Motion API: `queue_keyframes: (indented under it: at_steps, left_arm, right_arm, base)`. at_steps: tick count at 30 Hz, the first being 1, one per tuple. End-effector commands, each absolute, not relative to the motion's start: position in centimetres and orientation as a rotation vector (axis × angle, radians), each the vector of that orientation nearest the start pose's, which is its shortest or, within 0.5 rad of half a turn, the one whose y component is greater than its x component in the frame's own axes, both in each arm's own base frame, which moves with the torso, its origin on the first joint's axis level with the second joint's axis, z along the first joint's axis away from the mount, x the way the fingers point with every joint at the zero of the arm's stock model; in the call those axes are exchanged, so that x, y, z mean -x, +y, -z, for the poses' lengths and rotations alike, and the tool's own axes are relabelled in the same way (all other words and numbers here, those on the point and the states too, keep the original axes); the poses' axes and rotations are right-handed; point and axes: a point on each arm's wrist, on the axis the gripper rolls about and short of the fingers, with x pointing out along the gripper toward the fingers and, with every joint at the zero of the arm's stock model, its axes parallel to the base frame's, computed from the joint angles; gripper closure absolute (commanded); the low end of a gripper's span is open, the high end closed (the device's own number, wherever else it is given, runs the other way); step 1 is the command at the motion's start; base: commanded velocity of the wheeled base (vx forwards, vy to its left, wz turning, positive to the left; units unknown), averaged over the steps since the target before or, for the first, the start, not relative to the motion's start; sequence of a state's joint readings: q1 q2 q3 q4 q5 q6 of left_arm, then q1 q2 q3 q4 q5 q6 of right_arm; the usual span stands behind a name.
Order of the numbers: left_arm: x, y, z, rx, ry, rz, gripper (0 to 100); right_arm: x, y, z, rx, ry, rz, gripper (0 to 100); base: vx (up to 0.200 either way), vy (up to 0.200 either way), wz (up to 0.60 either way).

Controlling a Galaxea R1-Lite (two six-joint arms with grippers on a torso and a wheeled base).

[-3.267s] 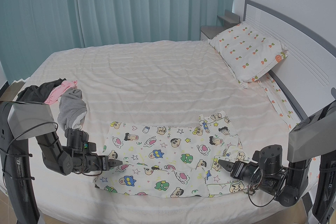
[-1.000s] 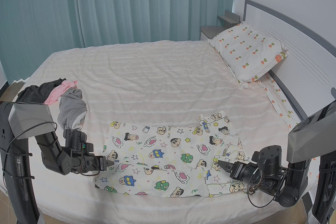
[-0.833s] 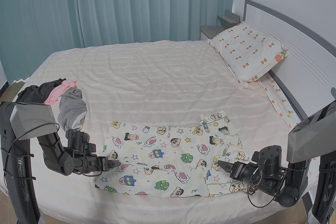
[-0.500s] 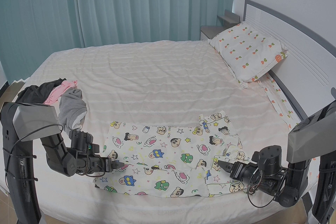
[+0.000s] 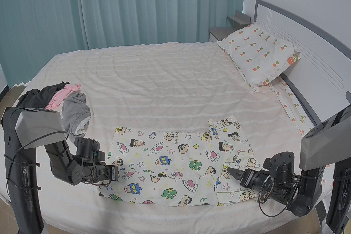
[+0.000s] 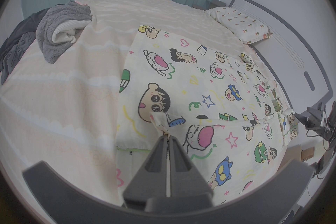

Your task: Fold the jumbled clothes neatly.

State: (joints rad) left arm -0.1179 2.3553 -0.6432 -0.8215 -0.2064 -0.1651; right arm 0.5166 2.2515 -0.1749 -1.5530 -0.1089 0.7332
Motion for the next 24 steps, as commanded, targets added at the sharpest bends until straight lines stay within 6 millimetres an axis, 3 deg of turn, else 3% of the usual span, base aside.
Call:
queue_keyframes:
  at_steps: [1, 11, 24]
  left_arm:
    - [-32.2, -4.0, 5.1, 0.197, 0.924, 0.219, 100]
    - [-31.7, -2.1, 4.2, 0.165, 0.933, 0.191, 100]
    - [-31.1, -1.4, 3.8, 0.116, 1.006, 0.180, 100]
  right_arm:
    - [-22.7, 12.6, 0.6, -0.550, 0.607, -0.200, 0]
    - [-22.7, 12.6, 0.7, -0.550, 0.609, -0.199, 0]
    - [-22.7, 12.6, 0.7, -0.549, 0.610, -0.198, 0]
  base:
    - [0.000, 0.000, 0.00]
    - [0.000, 0.000, 0.00]
    - [0.000, 0.000, 0.00]
